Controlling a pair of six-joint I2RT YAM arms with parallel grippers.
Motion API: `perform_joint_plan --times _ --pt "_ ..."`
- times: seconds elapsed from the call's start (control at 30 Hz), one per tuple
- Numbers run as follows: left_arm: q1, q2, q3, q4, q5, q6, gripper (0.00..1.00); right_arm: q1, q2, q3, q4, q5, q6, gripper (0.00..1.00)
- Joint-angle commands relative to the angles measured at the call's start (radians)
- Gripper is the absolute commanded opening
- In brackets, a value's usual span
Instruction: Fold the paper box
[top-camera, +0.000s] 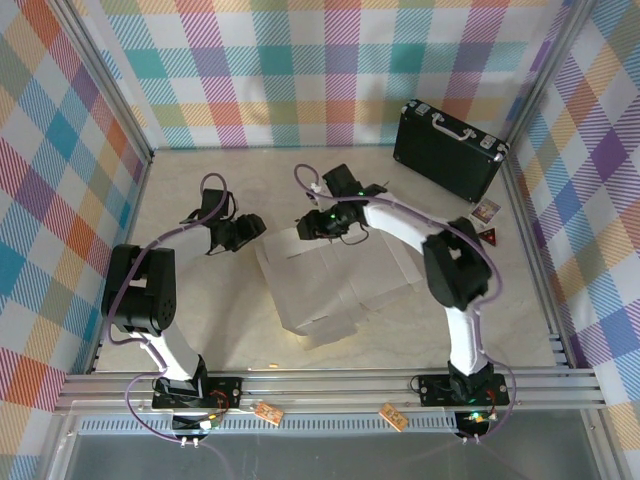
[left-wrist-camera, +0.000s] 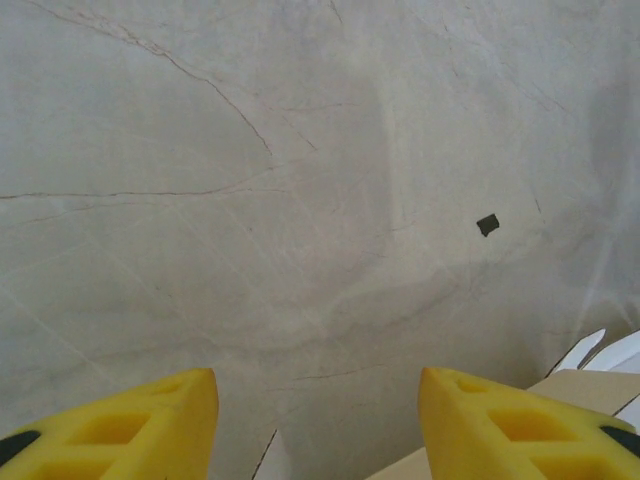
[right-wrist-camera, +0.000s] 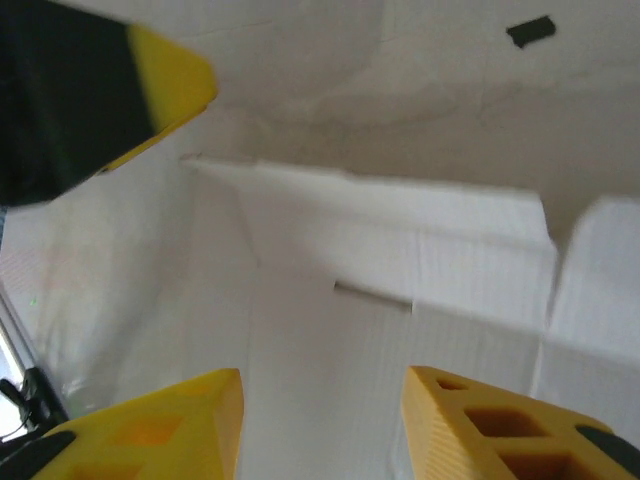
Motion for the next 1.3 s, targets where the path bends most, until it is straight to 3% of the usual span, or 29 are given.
perform_joint_plan --times 0.0,0.23,0.5,0.57,0.73,0.83,1.03,1.17,1.27 --pt "0.013 -0.036 -0.031 0.042 0.029 -0.014 0.56 0.018 0.117 0.118 -0.07 -0.078 0.001 0.44" --pt "0.012 -0.01 -0.04 0.053 0.073 -0.024 0.56 -0.002 0.277 0.256 -0.032 -0.141 0.026 0.41" --pt "0.012 -0.045 -0.076 0.052 0.104 -0.049 0.56 -0.004 0.405 0.338 -0.132 -0.047 0.008 0.34" --pt "0.012 -0.096 -0.104 0.042 0.066 -0.042 0.56 -0.006 0.393 0.301 -0.118 0.01 0.017 0.33" --pt "0.013 -0.227 -0.165 0.011 -0.024 -0.044 0.59 -0.023 0.358 0.225 -0.046 0.014 0.061 0.32" --pt "0.013 -0.269 -0.198 0.004 -0.019 -0.056 0.6 -0.026 0.354 0.211 -0.038 0.013 0.065 0.32" --pt "0.012 -0.234 -0.202 -0.083 -0.04 -0.061 0.59 -0.026 0.345 0.19 -0.023 -0.005 0.058 0.32" --pt "0.001 -0.18 -0.198 -0.027 0.068 -0.069 0.55 -0.026 0.331 0.163 -0.007 -0.011 0.052 0.33" --pt "-0.018 -0.148 -0.185 -0.015 0.083 -0.063 0.51 -0.026 0.331 0.16 -0.007 -0.013 0.047 0.33"
